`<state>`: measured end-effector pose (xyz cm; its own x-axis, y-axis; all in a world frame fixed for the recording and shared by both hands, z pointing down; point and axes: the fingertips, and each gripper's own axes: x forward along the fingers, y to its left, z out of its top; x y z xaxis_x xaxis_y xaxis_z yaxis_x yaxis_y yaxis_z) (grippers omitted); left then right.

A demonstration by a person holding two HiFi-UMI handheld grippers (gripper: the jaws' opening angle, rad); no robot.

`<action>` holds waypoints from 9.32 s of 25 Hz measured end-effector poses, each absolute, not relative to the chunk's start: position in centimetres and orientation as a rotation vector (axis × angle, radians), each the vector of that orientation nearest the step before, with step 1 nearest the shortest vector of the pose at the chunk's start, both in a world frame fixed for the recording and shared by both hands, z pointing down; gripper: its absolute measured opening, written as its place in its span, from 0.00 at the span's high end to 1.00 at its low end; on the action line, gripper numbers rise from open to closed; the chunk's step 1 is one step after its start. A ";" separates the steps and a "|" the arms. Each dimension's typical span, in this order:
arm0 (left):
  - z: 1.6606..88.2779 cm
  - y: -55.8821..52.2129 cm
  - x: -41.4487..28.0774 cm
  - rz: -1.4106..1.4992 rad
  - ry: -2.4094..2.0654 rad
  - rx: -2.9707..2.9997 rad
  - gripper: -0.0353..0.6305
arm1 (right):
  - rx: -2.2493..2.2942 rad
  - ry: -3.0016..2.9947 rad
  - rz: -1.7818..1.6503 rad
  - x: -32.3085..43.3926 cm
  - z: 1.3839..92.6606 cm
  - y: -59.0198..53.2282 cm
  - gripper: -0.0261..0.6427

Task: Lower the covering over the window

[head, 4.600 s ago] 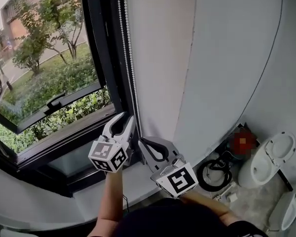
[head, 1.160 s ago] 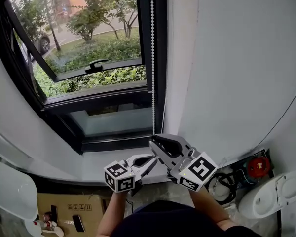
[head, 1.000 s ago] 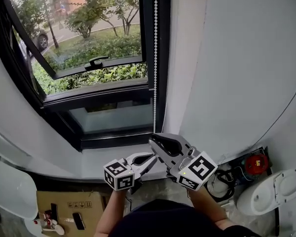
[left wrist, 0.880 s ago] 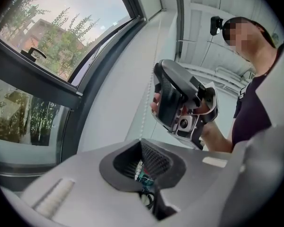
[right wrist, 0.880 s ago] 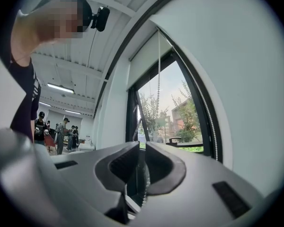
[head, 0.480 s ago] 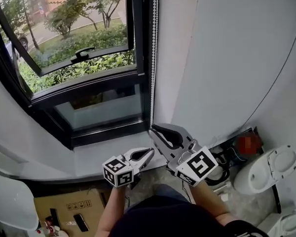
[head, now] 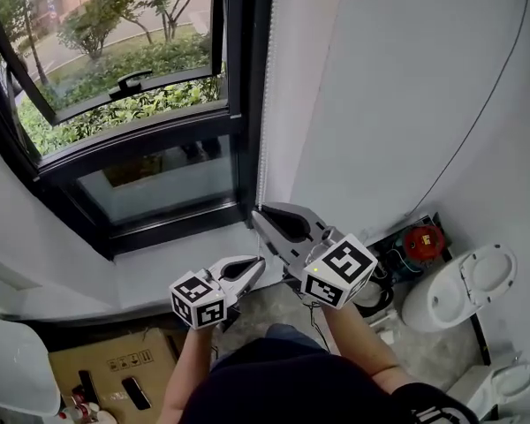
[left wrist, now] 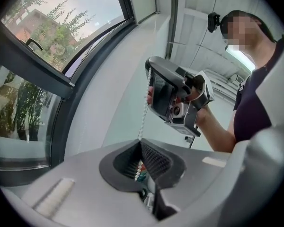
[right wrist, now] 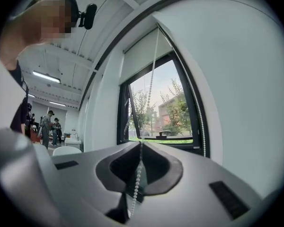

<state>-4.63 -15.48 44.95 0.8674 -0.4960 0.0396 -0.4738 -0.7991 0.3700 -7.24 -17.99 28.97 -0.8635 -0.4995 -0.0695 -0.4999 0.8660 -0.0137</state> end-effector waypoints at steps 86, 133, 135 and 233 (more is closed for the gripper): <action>42.9 -10.6 -12.3 -0.064 -0.838 2.706 0.80 | -0.600 3.368 -0.460 -7.1 47.3 -15.6 0.94; 42.4 -11.4 4.8 0.139 -0.574 2.729 0.91 | 0.059 3.461 -0.642 1.4 50.8 -7.5 0.94; 43.2 -11.6 4.6 0.156 -0.590 2.696 0.91 | 0.049 3.478 -0.665 1.6 51.5 -7.6 0.94; 55.0 -4.9 2.8 0.003 -0.427 2.400 0.92 | -0.012 3.393 -0.541 -0.5 46.3 -8.7 0.94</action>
